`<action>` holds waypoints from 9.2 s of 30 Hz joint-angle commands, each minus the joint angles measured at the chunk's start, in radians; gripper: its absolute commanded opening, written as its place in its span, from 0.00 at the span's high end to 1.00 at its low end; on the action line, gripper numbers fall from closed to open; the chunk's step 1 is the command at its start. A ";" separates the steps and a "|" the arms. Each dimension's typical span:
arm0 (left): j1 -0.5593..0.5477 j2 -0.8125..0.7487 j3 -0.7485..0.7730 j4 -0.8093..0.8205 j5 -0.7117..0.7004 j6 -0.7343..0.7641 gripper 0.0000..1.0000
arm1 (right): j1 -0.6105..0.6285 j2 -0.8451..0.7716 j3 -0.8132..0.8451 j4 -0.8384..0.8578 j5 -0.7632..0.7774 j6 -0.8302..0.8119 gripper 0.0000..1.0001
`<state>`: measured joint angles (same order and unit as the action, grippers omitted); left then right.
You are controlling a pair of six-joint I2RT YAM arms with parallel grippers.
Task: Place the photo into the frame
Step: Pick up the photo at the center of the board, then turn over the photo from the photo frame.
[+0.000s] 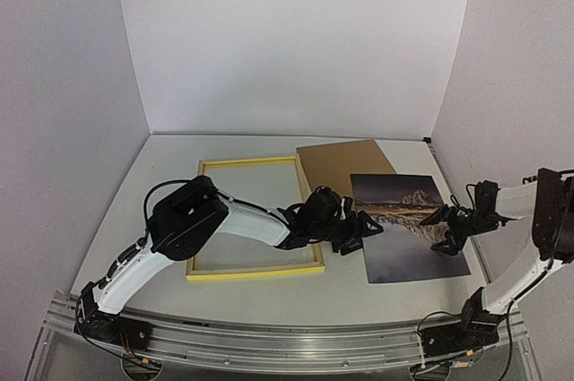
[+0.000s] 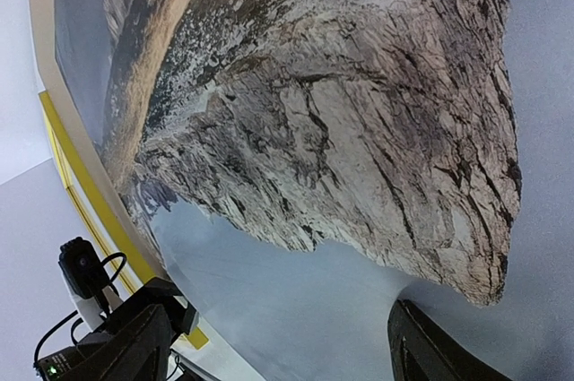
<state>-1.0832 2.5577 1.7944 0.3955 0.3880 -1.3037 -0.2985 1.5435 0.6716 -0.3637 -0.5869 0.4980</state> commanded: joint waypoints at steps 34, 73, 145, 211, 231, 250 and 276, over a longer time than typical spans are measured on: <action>0.019 -0.504 -0.094 -0.597 -0.064 1.138 1.00 | 0.009 -0.554 0.142 -0.250 -0.019 -0.050 0.15; 0.161 -1.271 -0.728 -0.252 -0.422 2.378 1.00 | 0.182 -0.630 0.401 -0.326 -0.276 0.260 0.12; 0.797 -1.141 -1.078 -0.360 0.183 3.086 0.86 | 0.906 0.554 0.790 0.111 0.054 0.232 0.12; 0.981 -1.186 -1.304 -0.193 0.223 0.648 0.00 | 0.766 0.518 0.706 -0.320 -0.127 -0.202 0.43; 0.918 -1.098 -1.350 -0.083 0.203 0.616 0.00 | 0.790 0.542 0.659 -0.299 -0.155 -0.168 0.77; 0.847 -1.113 -1.368 -0.048 0.091 0.562 0.00 | 0.867 0.444 0.584 0.016 -0.343 0.125 0.78; 0.808 -1.141 -1.407 0.026 0.023 0.486 0.00 | 0.981 0.402 0.567 0.207 -0.058 0.347 1.00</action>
<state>-0.2695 1.4507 0.3928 0.3946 0.4381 -0.8100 0.6830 2.0300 1.2558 -0.1998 -0.7488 0.8171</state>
